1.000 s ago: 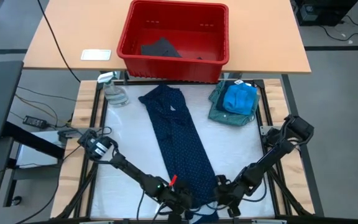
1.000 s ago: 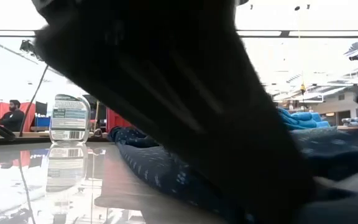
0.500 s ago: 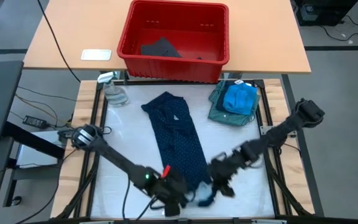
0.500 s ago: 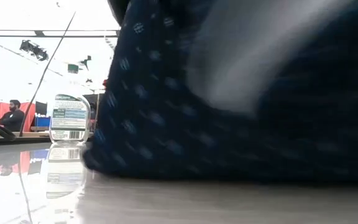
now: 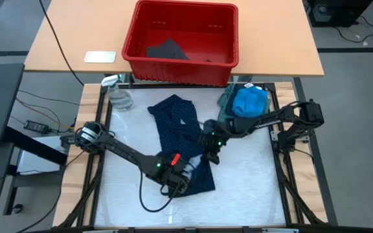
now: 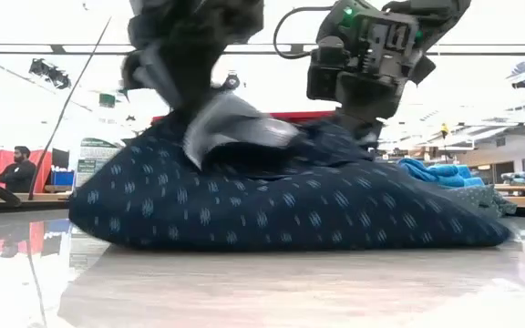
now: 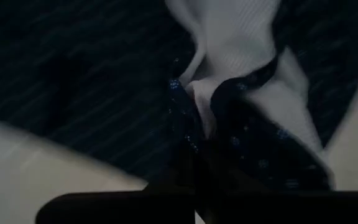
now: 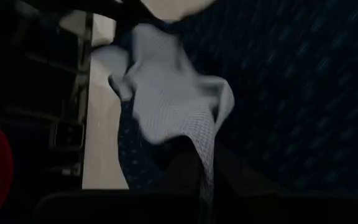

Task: Fold laundry
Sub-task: Fold the dark blue polo shirt

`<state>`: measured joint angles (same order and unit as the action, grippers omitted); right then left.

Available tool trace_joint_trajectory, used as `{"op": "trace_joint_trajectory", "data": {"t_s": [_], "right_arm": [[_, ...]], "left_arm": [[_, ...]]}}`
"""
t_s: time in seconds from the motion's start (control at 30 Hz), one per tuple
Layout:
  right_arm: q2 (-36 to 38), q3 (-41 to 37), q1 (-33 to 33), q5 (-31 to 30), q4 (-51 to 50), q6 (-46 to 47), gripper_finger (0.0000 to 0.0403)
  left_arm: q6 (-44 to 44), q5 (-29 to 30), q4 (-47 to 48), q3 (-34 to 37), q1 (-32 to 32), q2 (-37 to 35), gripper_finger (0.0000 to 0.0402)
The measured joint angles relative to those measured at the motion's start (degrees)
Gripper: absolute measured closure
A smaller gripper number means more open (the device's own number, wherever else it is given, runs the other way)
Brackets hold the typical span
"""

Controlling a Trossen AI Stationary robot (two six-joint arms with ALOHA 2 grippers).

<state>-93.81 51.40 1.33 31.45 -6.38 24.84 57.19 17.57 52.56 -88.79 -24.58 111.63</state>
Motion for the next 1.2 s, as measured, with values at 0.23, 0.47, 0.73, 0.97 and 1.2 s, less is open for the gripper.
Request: {"op": "trace_joint_trajectory", "data": {"t_s": [0.23, 0.47, 0.73, 0.97, 1.2], "right_arm": [[-2.66, 0.11, 5.00, -3.62, 4.80, -4.39, 0.0378], [-6.92, 0.07, 8.26, -4.77, 5.19, -0.97, 0.0301], [-1.62, 0.11, 9.20, -9.38, 3.64, 6.31, 0.0224], [5.59, 0.09, 4.31, -10.76, -4.90, -1.22, 0.0226], [6.70, -0.11, -12.46, -14.55, -4.67, -12.83, 0.0231]], "left_arm": [[8.36, 3.04, -0.42, 7.56, 1.50, -0.37, 0.0379], [8.81, 3.55, 0.16, 8.29, 6.83, -0.94, 0.0309], [4.88, 3.65, 4.62, 7.82, 8.39, -5.84, 0.0210], [1.82, 6.43, 9.10, 7.87, 4.44, -10.85, 0.0176], [-9.79, 11.77, -9.39, 7.80, -7.45, -9.15, 0.0181]]}}
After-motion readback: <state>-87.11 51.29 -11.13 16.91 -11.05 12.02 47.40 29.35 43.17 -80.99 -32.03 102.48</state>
